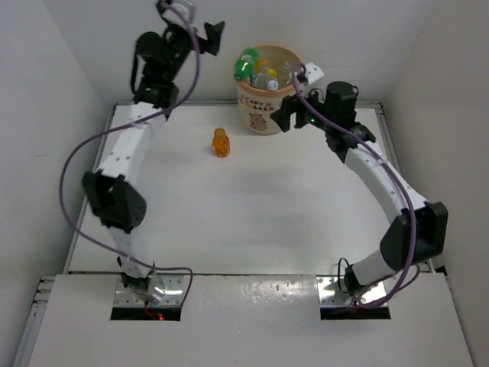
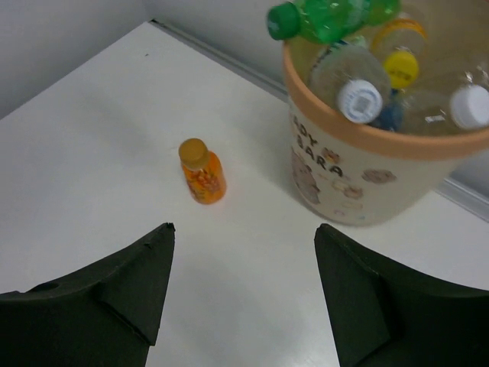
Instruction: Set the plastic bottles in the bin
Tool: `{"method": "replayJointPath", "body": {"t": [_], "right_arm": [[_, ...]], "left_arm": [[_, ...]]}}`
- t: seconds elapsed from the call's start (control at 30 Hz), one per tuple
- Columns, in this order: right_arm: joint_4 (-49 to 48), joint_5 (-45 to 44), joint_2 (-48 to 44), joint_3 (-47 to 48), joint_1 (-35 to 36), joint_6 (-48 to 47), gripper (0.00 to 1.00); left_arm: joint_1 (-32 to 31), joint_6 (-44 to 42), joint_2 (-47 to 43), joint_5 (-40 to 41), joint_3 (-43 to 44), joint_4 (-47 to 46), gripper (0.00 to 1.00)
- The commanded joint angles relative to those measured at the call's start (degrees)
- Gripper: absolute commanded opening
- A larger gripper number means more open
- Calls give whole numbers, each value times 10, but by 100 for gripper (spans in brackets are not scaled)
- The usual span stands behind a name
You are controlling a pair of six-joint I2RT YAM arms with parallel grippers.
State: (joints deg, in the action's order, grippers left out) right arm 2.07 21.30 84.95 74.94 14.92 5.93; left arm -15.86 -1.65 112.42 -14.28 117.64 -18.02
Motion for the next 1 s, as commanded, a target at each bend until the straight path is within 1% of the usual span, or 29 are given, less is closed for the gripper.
{"method": "replayJointPath", "body": {"t": [0.0,0.03,0.07,0.1,0.13,0.17,0.2,0.23,0.27,0.33,0.4,0.53,0.67,0.97], "right_arm": [[-39,2,64,71,53,-23,73],[-45,1,79,83,62,-22,73],[-52,-2,124,120,69,-15,73],[-55,-3,139,131,89,-11,73],[-60,-7,155,144,94,-6,73],[-65,-7,201,180,100,5,73],[-70,-14,217,190,117,20,73],[-72,-16,231,201,120,31,73],[-79,-22,274,234,128,42,73],[-81,-29,315,261,140,52,74],[-88,-42,349,292,153,62,74],[-110,-67,408,307,165,66,78],[-113,-76,449,326,172,79,82],[-123,-81,493,328,177,56,82]], "left_arm": [[43,74,-155,-9,-55,-12,99],[56,79,-177,-9,-81,12,99],[69,79,-225,-9,-111,18,99],[96,86,-251,-9,-179,18,99],[110,86,-278,-14,-215,24,99],[124,86,-304,-14,-249,24,99],[136,86,-328,-14,-277,32,99],[158,86,-371,-21,-324,40,99],[168,86,-392,-28,-344,60,99],[190,86,-438,-33,-390,80,99],[202,86,-461,-33,-414,105,99],[222,98,-491,-51,-464,125,99],[233,104,-497,-71,-476,132,99],[250,114,-479,-96,-481,127,99]]}}
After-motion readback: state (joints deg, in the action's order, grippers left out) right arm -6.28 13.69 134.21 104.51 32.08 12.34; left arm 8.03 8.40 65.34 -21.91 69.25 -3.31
